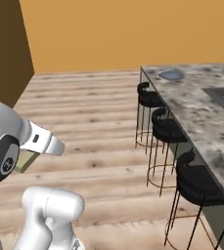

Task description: Retrieve the butter from the fridge and place it on a plate on the dining table. Then retrieve the butter knife by the fridge and place it near the plate.

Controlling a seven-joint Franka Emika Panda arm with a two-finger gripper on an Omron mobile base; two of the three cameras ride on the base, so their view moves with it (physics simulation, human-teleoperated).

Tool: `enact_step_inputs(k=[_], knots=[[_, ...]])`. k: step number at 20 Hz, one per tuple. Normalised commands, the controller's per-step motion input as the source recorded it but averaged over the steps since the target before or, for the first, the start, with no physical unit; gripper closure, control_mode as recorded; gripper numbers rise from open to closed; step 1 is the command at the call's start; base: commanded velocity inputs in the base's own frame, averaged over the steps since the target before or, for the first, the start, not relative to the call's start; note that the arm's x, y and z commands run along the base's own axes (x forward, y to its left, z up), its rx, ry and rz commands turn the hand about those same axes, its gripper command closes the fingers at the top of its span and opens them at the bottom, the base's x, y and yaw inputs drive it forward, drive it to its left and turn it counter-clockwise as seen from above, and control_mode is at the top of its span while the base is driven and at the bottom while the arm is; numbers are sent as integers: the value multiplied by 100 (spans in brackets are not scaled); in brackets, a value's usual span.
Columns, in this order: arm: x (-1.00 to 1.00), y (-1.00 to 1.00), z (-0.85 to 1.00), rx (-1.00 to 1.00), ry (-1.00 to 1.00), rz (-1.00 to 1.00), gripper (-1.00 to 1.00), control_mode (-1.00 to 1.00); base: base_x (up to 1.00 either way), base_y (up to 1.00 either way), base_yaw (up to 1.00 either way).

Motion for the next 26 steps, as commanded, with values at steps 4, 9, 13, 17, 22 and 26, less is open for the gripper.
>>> enact_step_inputs(k=[4,9,13,17,22,26], knots=[[0,0,0,0,0,0,100,100,100,70,-22],[0,0,0,0,0,0,100,100,100,77,-23],[0,0,0,0,0,0,100,100,100,80,-24],[0,0,0,0,0,0,100,100,100,79,-24],[0,0,0,0,0,0,100,100,99,74,-26],[0,0,0,0,0,0,100,100,81,82,-37]])
